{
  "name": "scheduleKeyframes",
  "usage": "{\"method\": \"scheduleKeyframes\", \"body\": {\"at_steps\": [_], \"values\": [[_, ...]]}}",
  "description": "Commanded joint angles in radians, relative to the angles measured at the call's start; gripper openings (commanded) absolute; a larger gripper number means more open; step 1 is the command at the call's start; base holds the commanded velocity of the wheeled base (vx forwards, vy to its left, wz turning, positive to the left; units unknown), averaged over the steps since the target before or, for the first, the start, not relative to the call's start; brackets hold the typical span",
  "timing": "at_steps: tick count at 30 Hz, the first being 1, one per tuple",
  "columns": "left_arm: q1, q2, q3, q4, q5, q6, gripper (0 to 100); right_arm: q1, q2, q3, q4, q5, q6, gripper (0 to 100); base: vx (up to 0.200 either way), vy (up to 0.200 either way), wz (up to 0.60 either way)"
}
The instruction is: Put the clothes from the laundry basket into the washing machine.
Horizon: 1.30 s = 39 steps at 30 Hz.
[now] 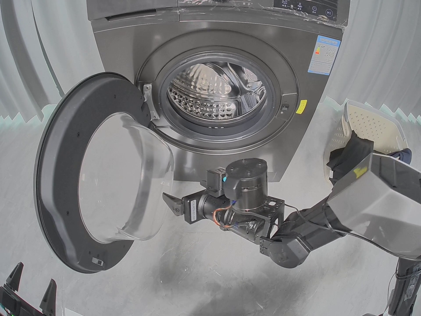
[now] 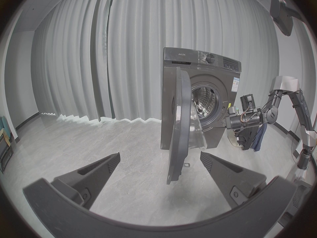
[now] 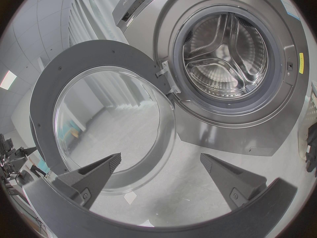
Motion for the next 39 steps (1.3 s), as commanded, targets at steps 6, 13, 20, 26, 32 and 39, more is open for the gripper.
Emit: {"method": "scheduleKeyframes", "body": {"at_steps": [6,13,20,26,32,39], "values": [[0.0,-0.015,0.016,0.0,0.0,0.0,100,0.057,0.142,-0.197,0.027,-0.012,0.002,100,0.0,0.0,0.0],[0.0,-0.015,0.016,0.0,0.0,0.0,100,0.05,0.175,-0.297,0.027,-0.038,0.009,100,0.0,0.0,0.0],[0.0,-0.015,0.016,0.0,0.0,0.0,100,0.0,0.16,-0.286,0.085,-0.041,0.009,100,0.0,0.0,0.0],[0.0,-0.013,0.016,0.0,0.0,0.0,100,0.011,0.178,-0.315,0.136,-0.04,0.008,100,0.0,0.0,0.0],[-0.001,-0.01,0.016,0.0,0.0,0.001,100,0.037,0.253,-0.415,0.153,-0.041,0.008,100,0.0,0.0,0.0],[-0.001,-0.01,0.016,0.0,0.0,0.0,100,0.057,0.301,-0.532,0.153,-0.058,0.013,100,0.0,0.0,0.0]]}}
